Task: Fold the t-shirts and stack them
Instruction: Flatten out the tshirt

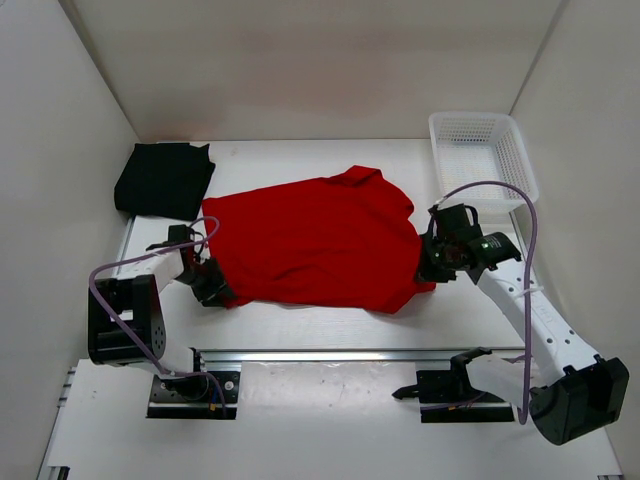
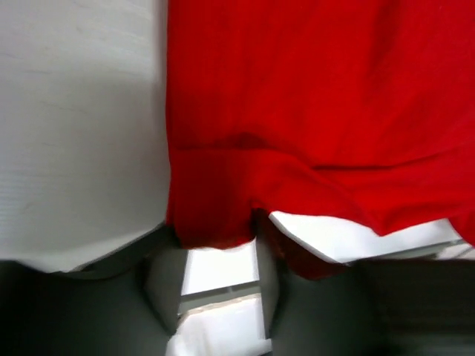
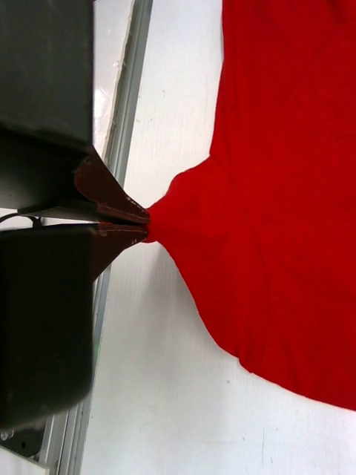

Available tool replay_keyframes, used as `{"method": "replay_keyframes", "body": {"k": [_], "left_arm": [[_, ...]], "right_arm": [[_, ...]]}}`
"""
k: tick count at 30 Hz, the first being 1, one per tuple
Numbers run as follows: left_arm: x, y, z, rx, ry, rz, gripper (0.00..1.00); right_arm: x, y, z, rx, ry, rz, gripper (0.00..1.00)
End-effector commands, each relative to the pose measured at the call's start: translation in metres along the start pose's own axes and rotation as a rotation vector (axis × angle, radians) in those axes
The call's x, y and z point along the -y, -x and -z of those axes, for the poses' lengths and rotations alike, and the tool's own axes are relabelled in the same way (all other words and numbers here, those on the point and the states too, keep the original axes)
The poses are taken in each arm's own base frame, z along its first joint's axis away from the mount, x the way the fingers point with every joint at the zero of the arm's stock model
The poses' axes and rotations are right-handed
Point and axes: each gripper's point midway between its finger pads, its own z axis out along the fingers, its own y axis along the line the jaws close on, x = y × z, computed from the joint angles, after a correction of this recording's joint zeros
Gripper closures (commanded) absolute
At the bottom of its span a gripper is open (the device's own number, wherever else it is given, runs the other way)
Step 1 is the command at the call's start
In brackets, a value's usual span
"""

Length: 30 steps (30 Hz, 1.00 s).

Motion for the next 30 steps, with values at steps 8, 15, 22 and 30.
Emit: {"method": "replay_keyframes", "body": {"k": [8, 15, 22, 30], "left_arm": [[0.003, 0.004, -0.009, 0.02, -0.034, -0.052, 0.99], [0.098, 0.095, 0.037, 0.102, -0.298, -0.246, 1.0], [0.226, 0.237, 0.198, 0.647, -0.341, -0.687, 1.0], [0.186, 0.16, 0.147, 0.352, -0.347, -0.68, 1.0]], "right_arm": [[0.006, 0.024, 0.012, 0.071, 0.003, 0.006, 1.0], [0.024, 0.123, 0.029, 0.296, 0.005, 0.019, 1.0], [0.008, 0.301, 0.179, 0.809, -0.099, 0.129, 1.0], [0.024, 0.18, 0.133, 0.612, -0.199, 0.118, 1.0]]}}
